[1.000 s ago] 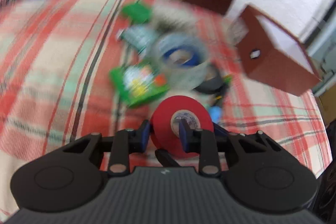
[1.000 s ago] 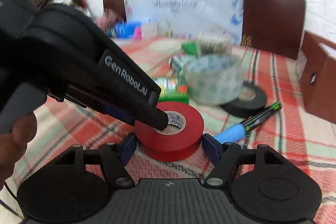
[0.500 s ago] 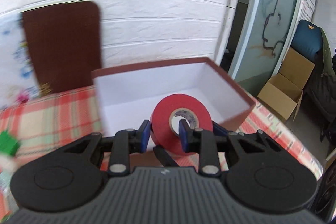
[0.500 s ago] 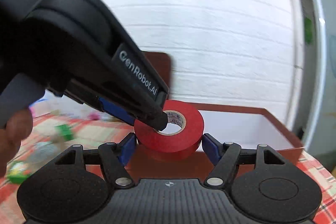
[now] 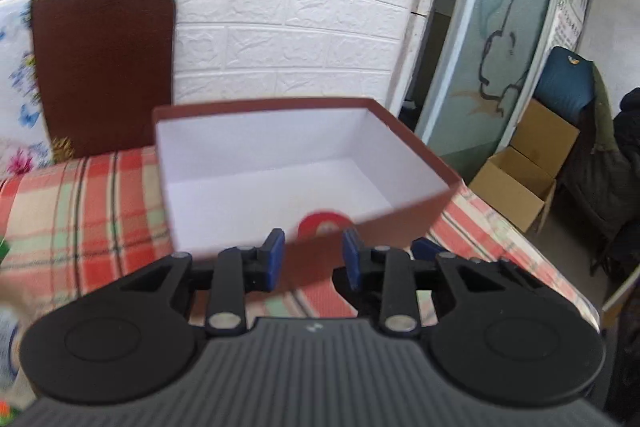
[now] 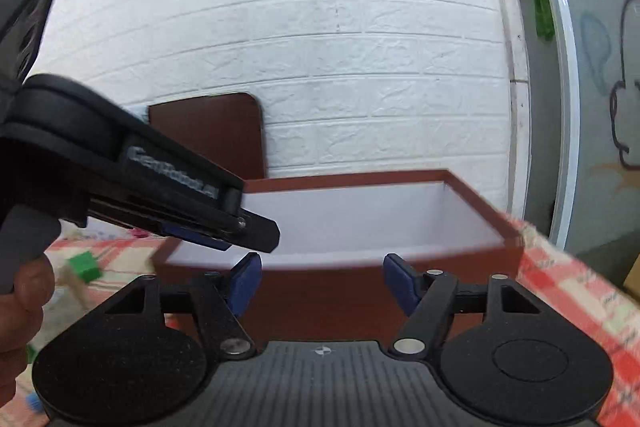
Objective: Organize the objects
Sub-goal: 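Grasp the red tape roll with the left tool and drop it into the brown box, then move the left tool to the green box and grasp it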
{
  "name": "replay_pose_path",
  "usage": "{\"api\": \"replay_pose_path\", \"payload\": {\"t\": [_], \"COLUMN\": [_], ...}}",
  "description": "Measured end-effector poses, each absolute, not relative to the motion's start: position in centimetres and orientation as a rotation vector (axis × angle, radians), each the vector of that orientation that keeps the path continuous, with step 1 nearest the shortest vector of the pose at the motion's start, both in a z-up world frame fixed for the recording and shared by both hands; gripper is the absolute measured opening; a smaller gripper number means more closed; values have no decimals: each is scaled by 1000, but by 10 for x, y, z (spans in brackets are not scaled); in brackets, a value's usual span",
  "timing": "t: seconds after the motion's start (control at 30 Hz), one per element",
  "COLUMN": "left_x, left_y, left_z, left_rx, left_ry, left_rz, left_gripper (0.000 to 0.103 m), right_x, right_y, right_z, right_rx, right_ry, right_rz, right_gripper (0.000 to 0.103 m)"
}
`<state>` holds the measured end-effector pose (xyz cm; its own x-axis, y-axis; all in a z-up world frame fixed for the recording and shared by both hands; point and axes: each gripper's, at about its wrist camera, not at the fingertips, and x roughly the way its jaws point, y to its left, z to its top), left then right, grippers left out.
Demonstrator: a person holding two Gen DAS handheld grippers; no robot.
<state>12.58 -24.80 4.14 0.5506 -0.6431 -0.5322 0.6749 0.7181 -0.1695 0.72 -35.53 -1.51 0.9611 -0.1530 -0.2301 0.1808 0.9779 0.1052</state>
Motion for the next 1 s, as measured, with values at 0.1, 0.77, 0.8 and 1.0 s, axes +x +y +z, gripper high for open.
{"api": "replay_pose_path", "payload": {"t": [0.1,0.77,0.8,1.0], "left_x": [103,78,79,76], "left_y": [-195,158,164,177], "left_z": [21,-65,-68,-77], "left_rx": [82,-255,-283,-361], "left_ry": [648,732,717,658], "left_rz": [-714,-172,-187,-248], "left_gripper": [35,35,35,35], "right_x": [-8,103,107,127], "right_y": [-326,-88,-83,-67], "right_z": [-30,-66,-71,-79], "right_rx": [193,-67,-75,-85], "right_ry": [292,612,615,613], "right_rz": [-100,279,264,247], "right_gripper": [64,80,84,68]}}
